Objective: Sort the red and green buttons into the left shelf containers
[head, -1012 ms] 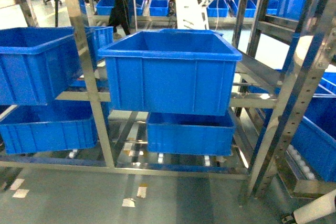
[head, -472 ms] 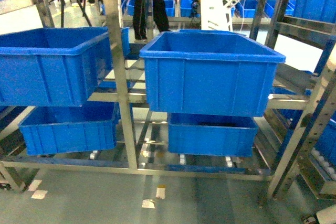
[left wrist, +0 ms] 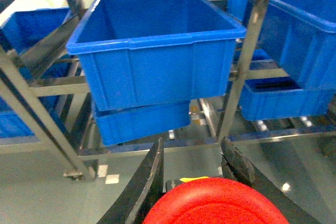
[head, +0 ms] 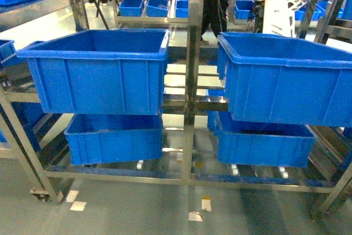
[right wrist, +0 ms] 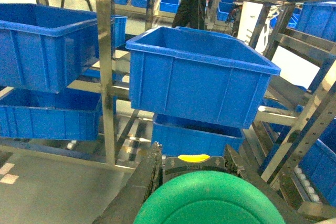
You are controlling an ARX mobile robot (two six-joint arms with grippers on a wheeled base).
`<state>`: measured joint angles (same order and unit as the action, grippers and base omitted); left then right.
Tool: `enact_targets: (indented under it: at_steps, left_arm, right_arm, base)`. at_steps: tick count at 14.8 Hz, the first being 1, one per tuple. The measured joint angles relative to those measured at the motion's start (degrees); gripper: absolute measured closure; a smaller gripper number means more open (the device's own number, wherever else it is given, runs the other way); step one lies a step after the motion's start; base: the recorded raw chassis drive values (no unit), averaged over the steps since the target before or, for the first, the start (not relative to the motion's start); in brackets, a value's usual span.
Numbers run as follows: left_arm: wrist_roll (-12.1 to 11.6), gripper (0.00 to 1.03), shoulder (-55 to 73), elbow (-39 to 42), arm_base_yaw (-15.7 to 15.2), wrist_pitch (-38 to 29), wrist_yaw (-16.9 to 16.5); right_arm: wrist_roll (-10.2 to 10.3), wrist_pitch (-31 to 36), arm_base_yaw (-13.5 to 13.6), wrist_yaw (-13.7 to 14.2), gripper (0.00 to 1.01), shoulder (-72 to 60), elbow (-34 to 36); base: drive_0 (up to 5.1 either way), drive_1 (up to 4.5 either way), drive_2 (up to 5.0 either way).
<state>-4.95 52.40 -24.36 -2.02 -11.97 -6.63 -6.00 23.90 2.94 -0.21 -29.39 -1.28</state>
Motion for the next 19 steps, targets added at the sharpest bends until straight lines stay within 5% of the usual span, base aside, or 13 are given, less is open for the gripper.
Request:
enact_targets:
  at_steps: [19]
  left_arm:
    - [0.0,0.74,-0.2,0.0,0.5,-0.1,-0.7]
  right_arm:
    - [0.0,0.0,0.0,0.1,0.73,0.2,0.0]
  base:
    - [0.0,0.0,0.0]
